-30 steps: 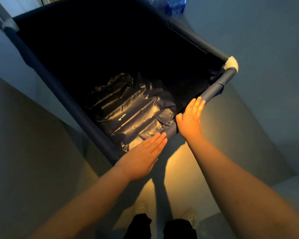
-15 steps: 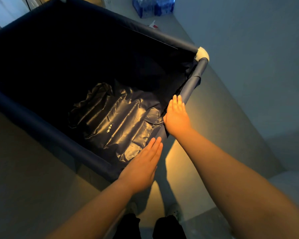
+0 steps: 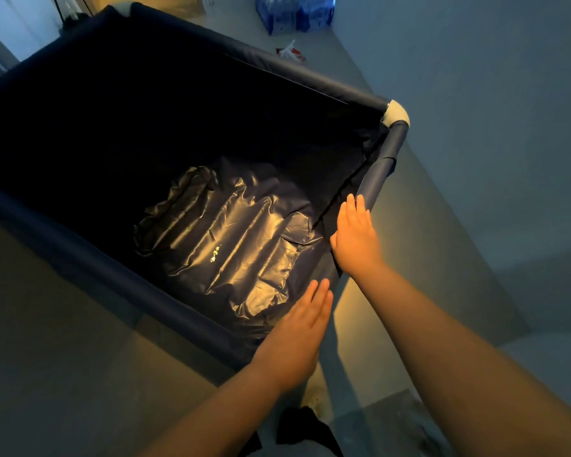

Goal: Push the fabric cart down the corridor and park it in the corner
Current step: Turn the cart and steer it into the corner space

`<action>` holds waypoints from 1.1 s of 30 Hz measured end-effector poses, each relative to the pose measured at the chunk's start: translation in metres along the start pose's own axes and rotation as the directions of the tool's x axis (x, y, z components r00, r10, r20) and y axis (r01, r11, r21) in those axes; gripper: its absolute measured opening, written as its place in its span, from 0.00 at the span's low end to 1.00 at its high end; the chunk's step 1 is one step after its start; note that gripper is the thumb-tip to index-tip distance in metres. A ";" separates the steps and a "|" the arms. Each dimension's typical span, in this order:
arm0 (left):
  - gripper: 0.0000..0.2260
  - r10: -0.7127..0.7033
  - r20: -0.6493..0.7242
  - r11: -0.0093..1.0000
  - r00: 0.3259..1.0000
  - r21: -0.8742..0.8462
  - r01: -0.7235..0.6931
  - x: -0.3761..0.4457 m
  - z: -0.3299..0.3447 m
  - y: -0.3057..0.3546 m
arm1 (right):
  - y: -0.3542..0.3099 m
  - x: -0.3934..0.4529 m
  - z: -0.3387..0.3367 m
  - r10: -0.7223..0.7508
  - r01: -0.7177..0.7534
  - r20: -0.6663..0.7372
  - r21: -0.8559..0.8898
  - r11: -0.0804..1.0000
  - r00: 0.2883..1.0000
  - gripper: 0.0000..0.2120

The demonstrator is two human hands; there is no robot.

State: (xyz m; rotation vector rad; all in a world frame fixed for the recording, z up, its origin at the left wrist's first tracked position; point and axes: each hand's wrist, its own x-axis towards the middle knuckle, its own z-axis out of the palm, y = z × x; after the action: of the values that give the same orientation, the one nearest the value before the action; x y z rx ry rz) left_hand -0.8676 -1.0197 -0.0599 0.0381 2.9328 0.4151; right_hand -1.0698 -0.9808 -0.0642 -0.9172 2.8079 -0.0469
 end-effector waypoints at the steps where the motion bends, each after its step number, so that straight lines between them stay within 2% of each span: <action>1: 0.36 0.001 -0.023 1.000 1.000 -0.006 -0.002 0.002 0.001 0.013 | 0.009 -0.004 0.001 0.003 -0.003 0.006 0.006 1.000 1.000 0.30; 5: 0.33 0.048 -0.064 0.991 0.997 -0.121 -0.056 0.015 0.009 0.053 | 0.044 -0.023 0.001 0.055 -0.055 0.003 0.019 0.998 0.998 0.29; 7: 0.34 0.119 0.023 0.963 0.993 -0.247 -0.110 0.020 0.010 0.063 | 0.060 -0.037 0.002 0.091 -0.091 0.010 -0.006 0.996 0.996 0.27; 9: 0.38 0.196 0.084 0.941 0.977 -0.296 -0.163 0.017 0.015 0.065 | 0.072 -0.056 0.004 0.132 -0.132 0.003 -0.020 0.991 0.991 0.26; 13: 0.44 0.396 0.175 0.916 0.901 -0.143 -0.375 -0.001 0.018 0.047 | 0.074 -0.106 0.016 0.251 -0.250 0.017 -0.044 0.967 0.968 0.26; 15: 0.44 0.451 0.218 0.891 0.866 -0.054 -0.451 -0.008 0.014 0.027 | 0.067 -0.138 0.021 0.316 -0.315 0.009 -0.017 0.949 0.949 0.28; 19: 0.44 0.476 0.219 0.872 0.852 0.005 -0.489 -0.024 0.003 -0.016 | 0.049 -0.200 0.033 0.419 -0.419 0.006 -0.009 0.908 0.908 0.29; 22: 0.42 0.482 0.211 0.866 0.850 0.030 -0.499 -0.038 -0.003 -0.043 | 0.031 -0.224 0.037 0.524 -0.524 0.027 0.103 0.846 0.851 0.28; 24: 0.40 0.504 0.213 0.844 0.837 0.083 -0.530 -0.046 -0.007 -0.058 | 0.017 -0.237 0.039 0.529 -0.525 0.003 0.137 0.840 0.848 0.27; 28: 0.38 0.535 0.224 0.812 0.814 0.129 -0.569 -0.056 -0.011 -0.079 | -0.017 -0.255 0.046 0.388 -0.382 -0.054 0.097 0.919 0.920 0.25; 33: 0.35 0.623 0.223 0.753 0.750 0.089 -0.652 -0.048 -0.007 -0.069 | -0.044 -0.254 0.046 0.443 -0.429 -0.114 0.127 0.894 0.889 0.26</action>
State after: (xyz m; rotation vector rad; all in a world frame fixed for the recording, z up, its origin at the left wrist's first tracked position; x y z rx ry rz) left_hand -0.8221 -1.0901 -0.0641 1.0769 2.6764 0.2326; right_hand -0.8343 -0.8655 -0.0635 -0.2501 3.0394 -0.1915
